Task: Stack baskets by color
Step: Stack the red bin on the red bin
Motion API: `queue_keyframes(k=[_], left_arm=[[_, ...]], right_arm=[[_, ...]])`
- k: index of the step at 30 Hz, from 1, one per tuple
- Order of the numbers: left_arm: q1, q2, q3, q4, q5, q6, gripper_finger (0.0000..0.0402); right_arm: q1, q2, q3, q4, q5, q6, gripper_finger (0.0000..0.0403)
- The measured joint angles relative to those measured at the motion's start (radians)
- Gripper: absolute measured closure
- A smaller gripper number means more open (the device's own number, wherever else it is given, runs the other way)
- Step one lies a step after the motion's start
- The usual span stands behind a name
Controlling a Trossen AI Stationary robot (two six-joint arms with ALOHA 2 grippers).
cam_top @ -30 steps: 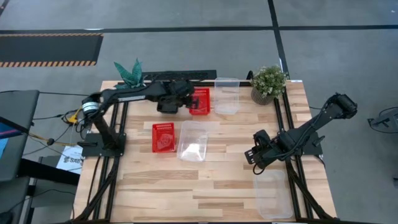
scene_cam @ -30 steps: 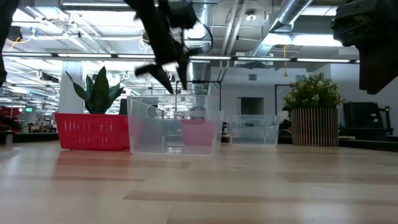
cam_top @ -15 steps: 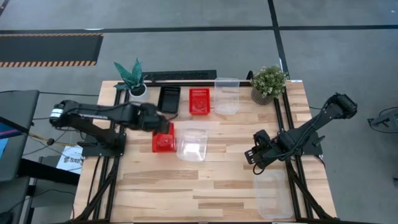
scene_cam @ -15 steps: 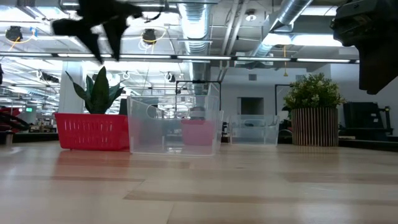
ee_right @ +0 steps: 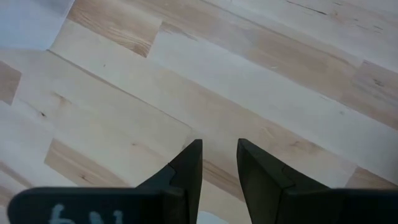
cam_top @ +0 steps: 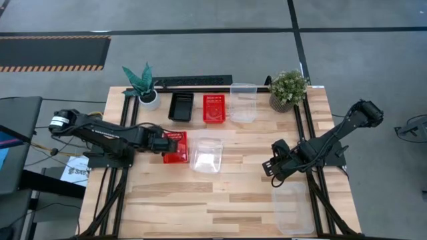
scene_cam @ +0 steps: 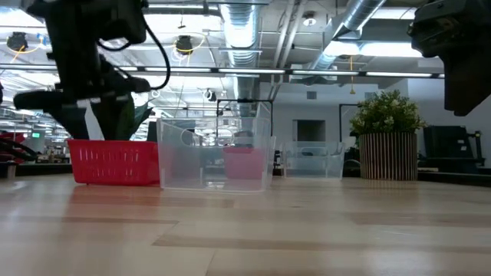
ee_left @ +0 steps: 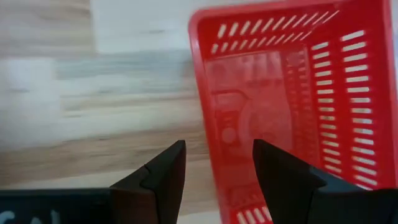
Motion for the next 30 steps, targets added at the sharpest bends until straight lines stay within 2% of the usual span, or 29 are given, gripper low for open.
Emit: queue_keyframes(k=[2,7,10,15,18,23,30], left_arm=[[0.000,0.000,-0.032,0.051,0.008,-0.017,0.0228],[0.000,0.000,-0.052,0.039,0.044,-0.034,0.0243],[0.000,0.000,-0.061,0.050,0.051,-0.034,0.0289],[0.002,0.000,-0.071,0.060,0.043,-0.001,0.0386],[0.002,0.000,-0.066,0.078,0.063,0.004,0.0397],[0.002,-0.012,0.030,-0.005,0.103,0.043,0.0401],[0.040,-0.059,0.266,-0.230,0.037,0.045,0.0401]], right_arm=[[0.000,0.000,0.000,0.000,0.000,0.000,0.0281],[0.000,0.000,0.000,-0.001,0.000,0.000,0.0281],[0.000,0.000,0.000,-0.002,0.000,0.000,0.0281],[0.000,0.000,0.000,-0.002,0.000,0.000,0.0281],[0.000,0.000,0.000,-0.002,0.000,0.000,0.0281],[0.000,0.000,0.000,-0.002,0.000,0.000,0.0281],[0.000,0.000,0.000,-0.002,0.000,0.000,0.0281]])
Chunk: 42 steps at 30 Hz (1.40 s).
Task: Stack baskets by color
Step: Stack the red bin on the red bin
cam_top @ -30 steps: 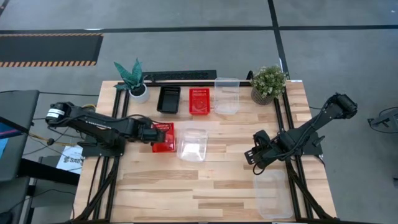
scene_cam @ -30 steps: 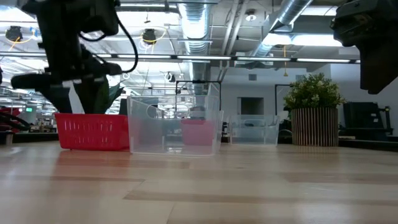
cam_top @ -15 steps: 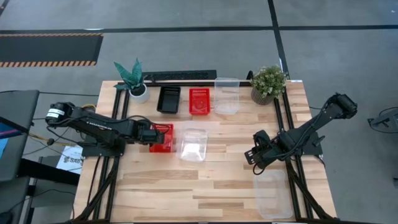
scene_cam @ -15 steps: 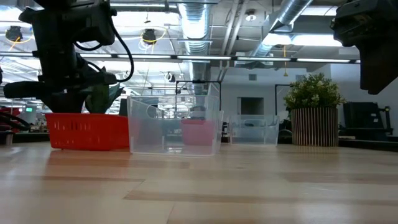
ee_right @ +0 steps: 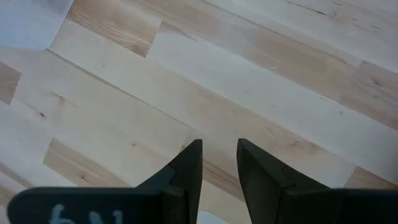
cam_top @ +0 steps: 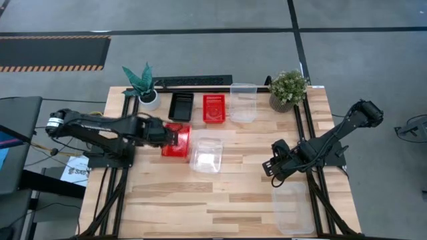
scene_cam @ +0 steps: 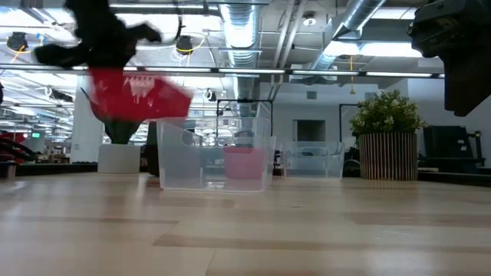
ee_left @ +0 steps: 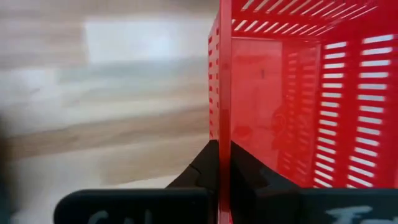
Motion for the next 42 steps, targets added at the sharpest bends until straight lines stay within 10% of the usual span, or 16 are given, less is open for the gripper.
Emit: queue_keyframes(k=[7,23,42], left_arm=[[0.153,0.016,0.206,0.060,-0.182,0.148,0.0401],[0.492,0.493,0.457,0.346,-0.058,0.629,0.0401],[0.534,0.698,0.550,0.386,0.025,0.619,0.0401]], right_arm=[[0.000,0.000,0.000,-0.001,0.005,0.000,0.0281],[0.000,0.000,0.000,-0.007,0.010,0.000,0.0281],[0.000,0.000,0.000,-0.005,0.008,0.000,0.0281]])
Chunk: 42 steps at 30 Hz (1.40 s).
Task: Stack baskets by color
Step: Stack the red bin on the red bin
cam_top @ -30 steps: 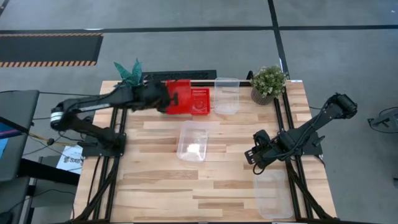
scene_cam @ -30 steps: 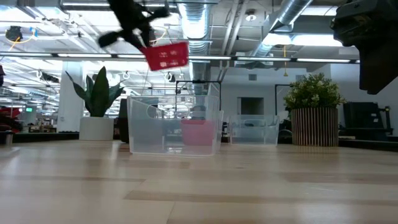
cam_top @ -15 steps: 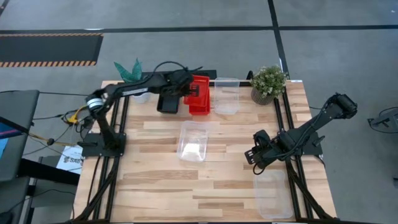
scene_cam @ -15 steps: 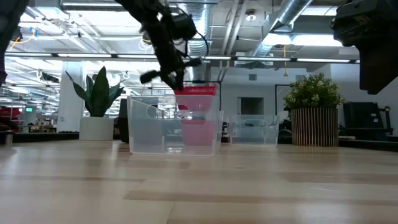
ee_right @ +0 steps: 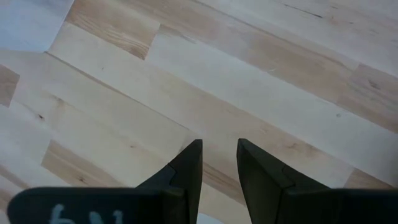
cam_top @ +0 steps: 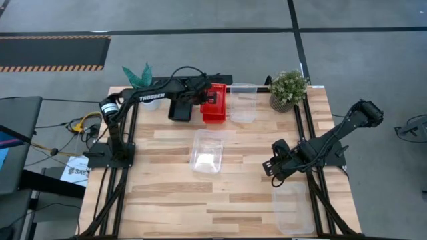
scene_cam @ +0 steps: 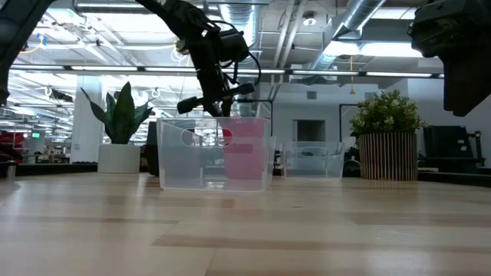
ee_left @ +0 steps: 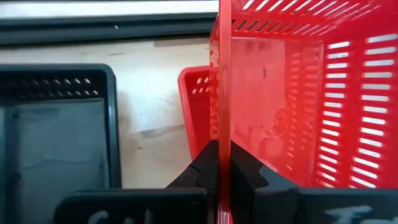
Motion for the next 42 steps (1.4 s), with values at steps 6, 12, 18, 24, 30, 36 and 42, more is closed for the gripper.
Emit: queue_keyframes(k=[6,12,18,24,30,36,42], left_arm=[[-0.016,0.000,0.000,0.018,0.000,-0.059,0.0401],[-0.037,0.017,0.001,0.041,-0.012,-0.071,0.0401],[-0.036,0.051,-0.001,0.034,0.018,-0.096,0.0401],[-0.038,0.056,-0.001,0.037,0.014,-0.104,0.0401],[-0.040,0.055,-0.001,0.015,0.017,-0.140,0.0401],[-0.042,0.055,-0.001,0.015,0.039,-0.147,0.0401],[-0.040,0.055,-0.001,0.018,0.033,-0.162,0.0386]], right_arm=[[0.000,0.000,0.000,-0.003,0.000,0.000,0.0281],[0.000,0.000,0.000,-0.003,0.001,0.000,0.0281],[0.000,0.000,0.000,-0.002,0.001,0.000,0.0281],[0.000,0.000,0.000,-0.004,0.002,-0.008,0.0281],[0.000,0.000,0.000,-0.004,0.003,-0.026,0.0281],[0.000,0.000,0.000,-0.003,0.003,-0.026,0.0281],[0.000,0.000,0.000,-0.003,0.004,-0.026,0.0281]])
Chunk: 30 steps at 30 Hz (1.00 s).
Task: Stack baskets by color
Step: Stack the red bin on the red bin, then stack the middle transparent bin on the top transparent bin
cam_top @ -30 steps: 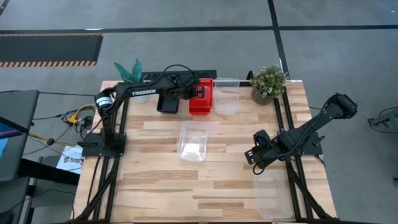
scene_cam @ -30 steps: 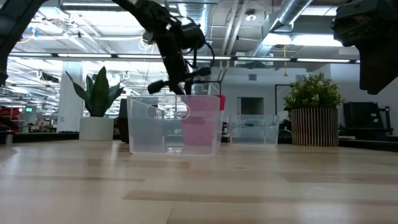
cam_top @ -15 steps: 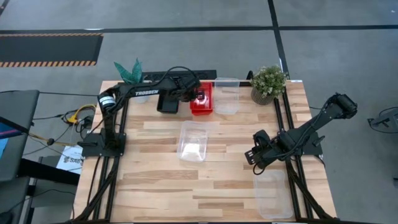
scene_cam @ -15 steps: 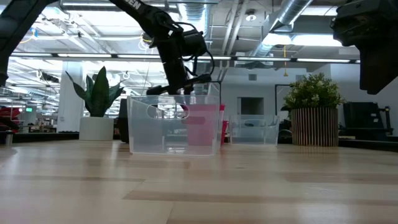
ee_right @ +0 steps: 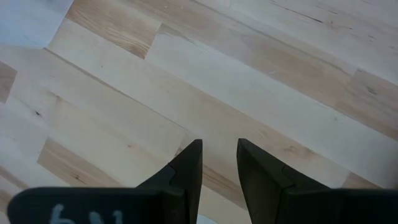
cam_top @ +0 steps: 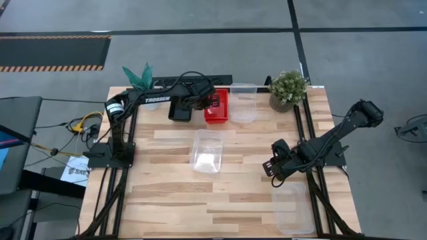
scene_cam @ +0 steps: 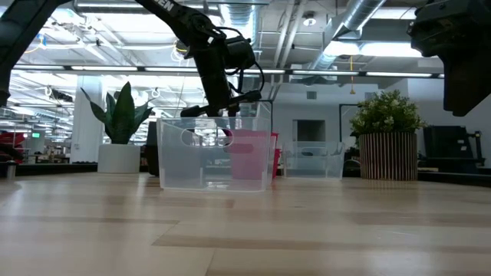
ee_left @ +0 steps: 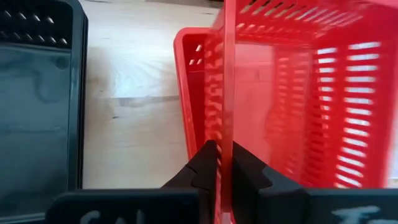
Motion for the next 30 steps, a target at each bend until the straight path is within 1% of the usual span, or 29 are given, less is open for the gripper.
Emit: queue_keyframes(k=[3,9,13,16,20,23,26,30], left_arm=[[0.002,0.000,0.000,0.000,0.007,-0.007,0.0360],[0.006,0.000,0.000,0.009,0.005,-0.021,0.0297],[0.019,-0.001,0.000,0.011,0.024,0.032,0.0264],[0.039,-0.012,0.000,0.008,0.064,0.086,0.0246],[0.044,-0.036,0.020,-0.010,0.096,0.128,0.0232],[0.027,-0.071,0.040,-0.008,0.110,0.168,0.0230],[-0.011,-0.126,0.046,-0.017,0.119,0.225,0.0230],[-0.096,-0.197,0.046,-0.109,0.118,0.273,0.0230]], right_arm=[[0.000,0.000,0.000,0.000,0.000,0.000,0.0281],[0.000,0.000,0.000,0.001,0.000,0.000,0.0281],[0.000,0.000,0.000,0.001,0.000,0.000,0.0281],[0.000,0.000,0.000,0.001,0.000,0.000,0.0281],[0.000,0.000,0.000,0.001,0.000,0.001,0.0281],[0.000,0.000,0.000,0.002,0.000,0.001,0.0281],[0.000,0.000,0.000,0.003,0.000,0.001,0.0281],[0.000,0.000,0.000,0.004,0.000,0.002,0.0281]])
